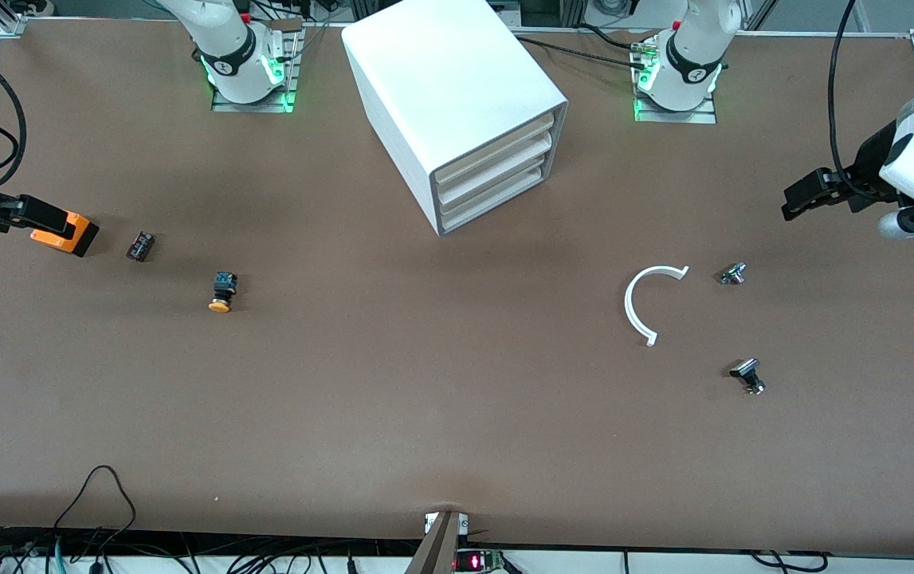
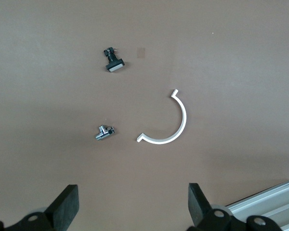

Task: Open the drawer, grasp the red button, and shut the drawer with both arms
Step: 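Move the left gripper from rest toward the white drawer cabinet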

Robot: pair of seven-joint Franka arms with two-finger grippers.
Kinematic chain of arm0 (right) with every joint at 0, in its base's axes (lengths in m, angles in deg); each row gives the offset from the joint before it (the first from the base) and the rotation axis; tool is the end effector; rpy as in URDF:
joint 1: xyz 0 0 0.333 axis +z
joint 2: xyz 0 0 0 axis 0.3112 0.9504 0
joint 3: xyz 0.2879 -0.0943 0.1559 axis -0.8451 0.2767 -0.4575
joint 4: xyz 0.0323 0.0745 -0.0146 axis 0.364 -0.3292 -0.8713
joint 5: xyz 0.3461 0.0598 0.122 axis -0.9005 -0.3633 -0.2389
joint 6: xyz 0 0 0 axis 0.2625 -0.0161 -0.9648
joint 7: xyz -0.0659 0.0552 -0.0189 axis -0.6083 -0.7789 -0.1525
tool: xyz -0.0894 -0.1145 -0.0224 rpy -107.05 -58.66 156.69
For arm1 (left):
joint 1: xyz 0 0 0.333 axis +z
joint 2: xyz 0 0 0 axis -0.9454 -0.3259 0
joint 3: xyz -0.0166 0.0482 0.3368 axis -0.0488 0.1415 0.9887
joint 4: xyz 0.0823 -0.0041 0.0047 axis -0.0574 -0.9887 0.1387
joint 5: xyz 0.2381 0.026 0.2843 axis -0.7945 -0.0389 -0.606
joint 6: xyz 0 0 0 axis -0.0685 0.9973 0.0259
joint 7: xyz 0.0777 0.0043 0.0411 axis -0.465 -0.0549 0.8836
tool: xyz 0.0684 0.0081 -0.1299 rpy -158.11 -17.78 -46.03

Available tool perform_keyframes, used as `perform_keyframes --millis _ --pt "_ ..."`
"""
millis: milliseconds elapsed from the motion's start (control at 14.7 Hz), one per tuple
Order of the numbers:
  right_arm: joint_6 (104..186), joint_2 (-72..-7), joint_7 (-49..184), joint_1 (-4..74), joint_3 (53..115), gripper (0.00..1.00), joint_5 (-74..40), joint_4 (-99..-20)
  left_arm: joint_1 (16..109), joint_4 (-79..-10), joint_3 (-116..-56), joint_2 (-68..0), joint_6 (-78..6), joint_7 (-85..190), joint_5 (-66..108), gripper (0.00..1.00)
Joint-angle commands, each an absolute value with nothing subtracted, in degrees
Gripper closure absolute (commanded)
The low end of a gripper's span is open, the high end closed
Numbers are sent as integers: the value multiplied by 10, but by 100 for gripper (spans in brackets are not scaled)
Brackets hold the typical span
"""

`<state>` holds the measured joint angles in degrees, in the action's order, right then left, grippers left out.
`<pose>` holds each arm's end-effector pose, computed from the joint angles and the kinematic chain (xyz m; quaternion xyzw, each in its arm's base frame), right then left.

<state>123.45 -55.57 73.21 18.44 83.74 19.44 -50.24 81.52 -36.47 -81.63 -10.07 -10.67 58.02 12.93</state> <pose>0.5714 -0.0459 0.5459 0.9982 -0.0509 -0.0306 0.0024 0.5391 -0.0312 0.5820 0.9969 0.0760 -0.0205 0.0093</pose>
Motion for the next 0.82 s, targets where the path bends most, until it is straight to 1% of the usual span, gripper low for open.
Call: perform_keyframes --millis 0,204,749 --pt "1246 -570 722 175 828 0 196 -517 814 -351 -818 -109 -94 569 113 0" --pt "1248 -569 722 175 828 0 197 -516 814 -335 -816 -119 -93 569 114 0" --pt "1243 -568 713 173 831 0 196 -510 810 -336 -820 -141 -92 576 112 0"
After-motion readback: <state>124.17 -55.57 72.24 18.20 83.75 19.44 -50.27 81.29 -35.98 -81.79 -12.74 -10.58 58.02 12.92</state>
